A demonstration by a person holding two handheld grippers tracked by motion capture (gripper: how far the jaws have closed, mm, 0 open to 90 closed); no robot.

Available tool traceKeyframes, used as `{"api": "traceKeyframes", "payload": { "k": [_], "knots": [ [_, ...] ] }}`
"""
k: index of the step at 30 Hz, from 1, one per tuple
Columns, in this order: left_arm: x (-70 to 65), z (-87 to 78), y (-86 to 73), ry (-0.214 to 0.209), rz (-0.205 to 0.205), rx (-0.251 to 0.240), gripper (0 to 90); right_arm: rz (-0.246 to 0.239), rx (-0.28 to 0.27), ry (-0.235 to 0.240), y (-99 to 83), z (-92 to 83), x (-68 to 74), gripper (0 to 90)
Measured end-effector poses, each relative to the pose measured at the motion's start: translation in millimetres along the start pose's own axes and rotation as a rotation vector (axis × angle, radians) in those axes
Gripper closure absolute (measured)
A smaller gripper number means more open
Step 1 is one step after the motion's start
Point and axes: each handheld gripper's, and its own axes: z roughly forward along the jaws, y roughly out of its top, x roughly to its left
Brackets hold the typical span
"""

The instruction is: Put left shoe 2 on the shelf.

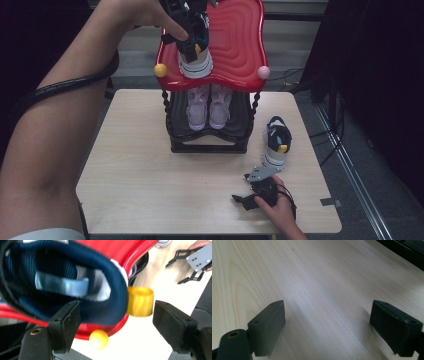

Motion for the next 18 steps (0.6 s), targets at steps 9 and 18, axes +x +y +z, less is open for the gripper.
{"api": "traceKeyframes", "payload": {
  "k": [9, 18],
  "knots": [
    [1.6, -1.8, -13.1, -0.009, -0.03, 0.0, 21.3, 0.0, -0.002, -0.001, 0.0, 0.1, -0.2, 12.5],
    [2.5, 4.7, -31.7, -0.026, -0.058, 0.017, 21.8, -0.001, -0.002, -0.001, 0.0, 0.2, -0.4, 12.5]
  ]
}}
